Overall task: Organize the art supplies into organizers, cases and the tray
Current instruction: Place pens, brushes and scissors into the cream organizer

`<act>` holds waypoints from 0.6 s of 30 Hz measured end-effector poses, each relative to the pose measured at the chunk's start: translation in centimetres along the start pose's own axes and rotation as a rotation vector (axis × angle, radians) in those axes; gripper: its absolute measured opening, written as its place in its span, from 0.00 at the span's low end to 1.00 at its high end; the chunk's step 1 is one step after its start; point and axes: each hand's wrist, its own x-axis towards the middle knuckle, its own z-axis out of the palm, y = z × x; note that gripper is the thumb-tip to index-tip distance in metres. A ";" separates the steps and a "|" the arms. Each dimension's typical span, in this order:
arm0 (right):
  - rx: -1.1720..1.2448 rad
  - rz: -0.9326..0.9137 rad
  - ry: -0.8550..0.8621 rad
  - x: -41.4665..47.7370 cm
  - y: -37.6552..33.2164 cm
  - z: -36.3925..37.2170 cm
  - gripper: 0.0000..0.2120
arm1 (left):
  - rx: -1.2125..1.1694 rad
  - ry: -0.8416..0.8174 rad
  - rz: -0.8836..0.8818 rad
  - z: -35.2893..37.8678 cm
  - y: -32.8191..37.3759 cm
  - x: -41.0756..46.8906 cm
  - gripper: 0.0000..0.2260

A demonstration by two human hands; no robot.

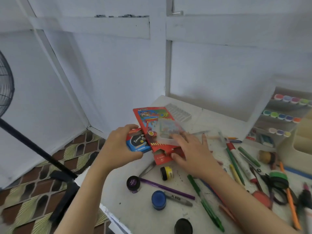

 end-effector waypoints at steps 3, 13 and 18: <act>-0.019 0.033 -0.020 -0.1 0.5 -0.3 0.28 | -0.109 0.099 -0.001 -1.4 -0.6 -1.1 0.30; -0.022 0.107 -0.047 -0.6 1.0 -0.3 0.25 | -0.335 0.280 0.068 -3.4 1.7 -1.7 0.29; 0.179 0.064 0.149 -1.3 -0.2 -0.8 0.32 | -0.419 0.322 0.147 -3.9 3.6 -1.2 0.29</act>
